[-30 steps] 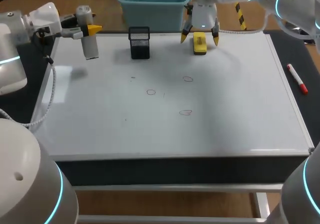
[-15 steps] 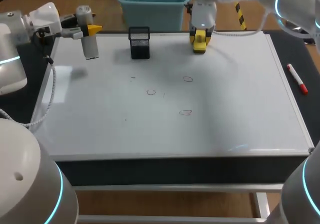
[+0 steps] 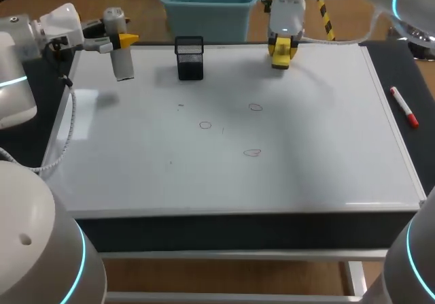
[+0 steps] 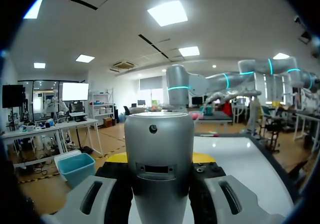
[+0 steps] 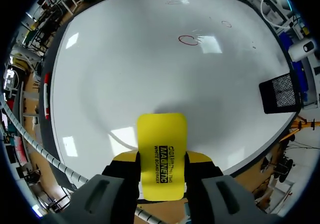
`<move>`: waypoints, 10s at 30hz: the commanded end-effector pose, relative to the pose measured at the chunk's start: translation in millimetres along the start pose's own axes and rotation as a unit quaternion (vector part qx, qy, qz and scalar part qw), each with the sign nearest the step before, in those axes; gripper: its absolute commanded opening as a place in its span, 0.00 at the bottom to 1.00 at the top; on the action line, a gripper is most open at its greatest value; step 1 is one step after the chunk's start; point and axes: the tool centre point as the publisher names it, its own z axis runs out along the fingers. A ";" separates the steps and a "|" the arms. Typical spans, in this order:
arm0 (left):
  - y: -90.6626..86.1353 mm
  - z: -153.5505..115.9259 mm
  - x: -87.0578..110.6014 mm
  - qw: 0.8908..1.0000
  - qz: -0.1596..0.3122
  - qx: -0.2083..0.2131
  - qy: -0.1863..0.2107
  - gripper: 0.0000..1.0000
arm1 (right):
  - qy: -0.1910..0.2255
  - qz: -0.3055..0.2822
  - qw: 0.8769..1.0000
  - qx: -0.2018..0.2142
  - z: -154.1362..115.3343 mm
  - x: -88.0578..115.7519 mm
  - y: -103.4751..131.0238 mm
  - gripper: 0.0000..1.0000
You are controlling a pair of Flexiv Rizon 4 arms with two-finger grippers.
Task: Pick up the inspection probe, press it on each red-marked spot on the whiteboard one by one, put down the probe, pick up the eraser, and wipe off all the red marks.
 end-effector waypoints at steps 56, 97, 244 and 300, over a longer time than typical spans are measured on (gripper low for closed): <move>-0.5 0.2 0.2 1.000 0.001 0.000 -0.001 0.00 | -0.020 0.106 0.991 0.080 -23.0 134.1 116.7 0.00; -10.6 72.2 135.3 0.984 0.004 0.048 0.173 0.00 | -0.020 0.106 0.991 0.080 -23.0 134.1 116.7 0.00; -1.8 -1.0 58.8 0.995 0.009 0.018 0.099 0.00 | -0.020 0.106 0.991 0.080 -23.0 134.1 116.7 0.00; 8.4 -80.6 -27.0 1.000 0.000 0.006 0.017 0.00 | 0.004 -0.012 0.995 0.103 -22.4 10.5 193.2 0.00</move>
